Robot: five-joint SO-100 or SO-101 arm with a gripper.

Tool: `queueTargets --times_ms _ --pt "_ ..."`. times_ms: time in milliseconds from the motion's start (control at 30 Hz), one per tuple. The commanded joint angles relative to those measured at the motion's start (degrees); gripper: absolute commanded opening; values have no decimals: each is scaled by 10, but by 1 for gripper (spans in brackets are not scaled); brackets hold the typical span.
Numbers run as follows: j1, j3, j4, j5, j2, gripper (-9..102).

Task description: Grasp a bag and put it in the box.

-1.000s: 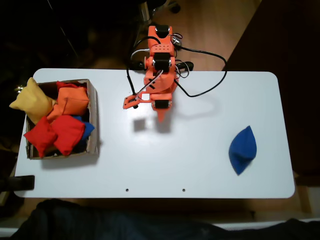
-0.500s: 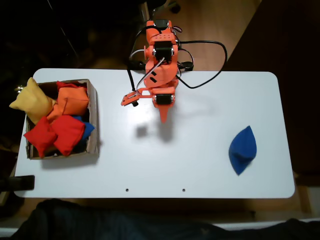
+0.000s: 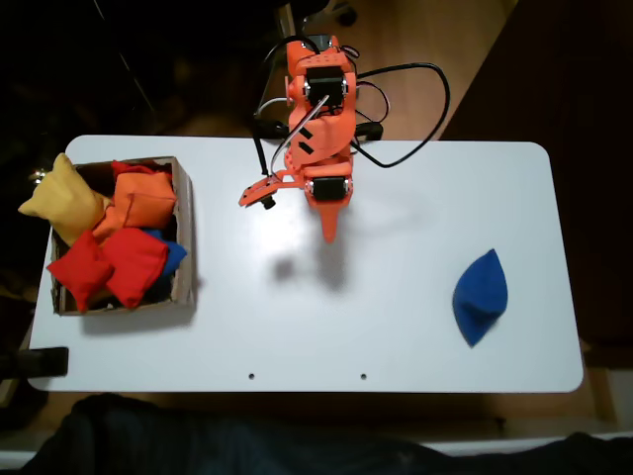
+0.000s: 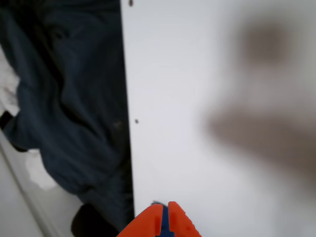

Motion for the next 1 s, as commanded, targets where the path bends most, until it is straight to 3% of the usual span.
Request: queueTargets --times_ms 0,967 --pt "-7 -45 -8 -11 -10 0" --pt "-65 -308 28 11 -195 0"
